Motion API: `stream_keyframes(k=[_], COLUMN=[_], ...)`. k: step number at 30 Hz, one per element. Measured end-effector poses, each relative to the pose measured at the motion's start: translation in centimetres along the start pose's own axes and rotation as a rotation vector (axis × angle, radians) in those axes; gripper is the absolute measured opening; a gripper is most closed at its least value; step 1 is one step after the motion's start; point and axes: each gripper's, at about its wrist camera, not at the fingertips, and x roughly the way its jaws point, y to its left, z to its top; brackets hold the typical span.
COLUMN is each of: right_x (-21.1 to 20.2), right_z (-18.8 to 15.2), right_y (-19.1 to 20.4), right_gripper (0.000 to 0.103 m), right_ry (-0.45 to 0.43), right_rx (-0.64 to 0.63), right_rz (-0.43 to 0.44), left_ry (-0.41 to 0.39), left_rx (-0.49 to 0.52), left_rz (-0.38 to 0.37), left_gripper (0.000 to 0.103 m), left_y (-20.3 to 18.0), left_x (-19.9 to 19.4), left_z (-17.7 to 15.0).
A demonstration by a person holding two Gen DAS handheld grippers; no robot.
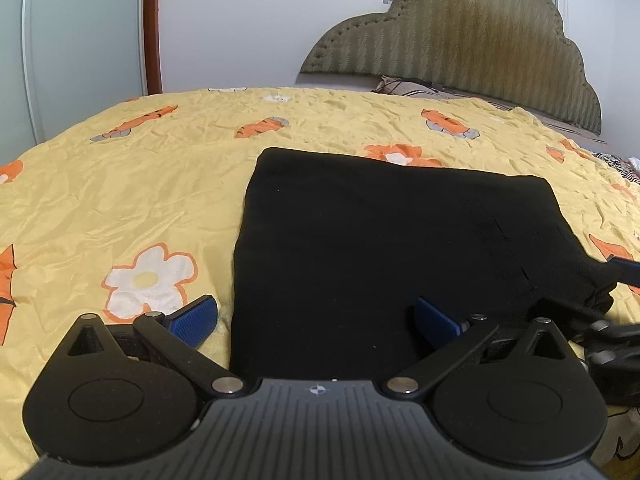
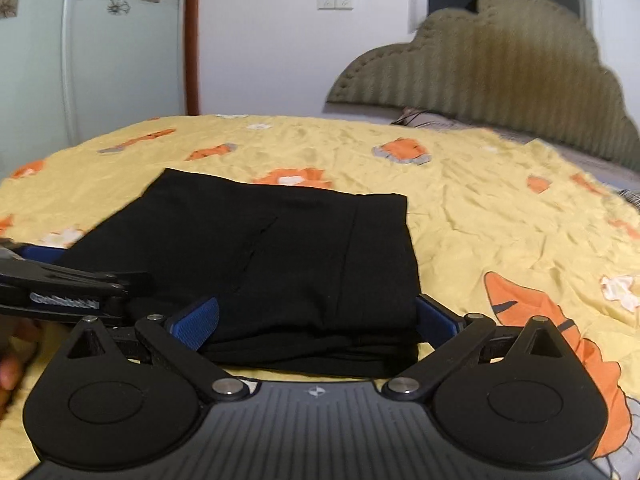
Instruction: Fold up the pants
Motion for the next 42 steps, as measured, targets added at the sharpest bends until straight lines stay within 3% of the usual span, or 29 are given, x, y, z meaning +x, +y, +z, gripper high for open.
stream_keyframes(k=[11, 20, 27, 31, 42], right_x=[0.4, 0.2, -1.2, -2.6, -2.7], right_z=[-0.8, -1.1, -1.7, -2.8, -3.4], right_y=[-0.1, 0.4, 0.4, 0.2, 1.9], right_gripper=[0.103, 0.103, 0.103, 0.103, 0.103], right_ry=[-0.007, -0.005, -0.016, -0.01, -0.013], right_rx=[-0.009, -0.021, 0.042, 0.12, 0.009], right_rz=[-0.019, -0.045, -0.075, -0.021, -0.057], left_ry=[0.0, -0.054, -0.032, -0.051, -0.06], left_rx=[-0.045, -0.054, -0.087, -0.057, -0.017], left_rz=[-0.018, 0.013, 0.016, 0.027, 0.034], left_gripper=[0.103, 0.102, 0.102, 0.102, 0.102], left_y=[0.6, 0.4, 0.5, 0.0, -0.1], left_x=[-0.2, -4.4, -5.8, -6.3, -6.1], left_z=[0.0, -0.8, -2.1, -3.0, -4.6])
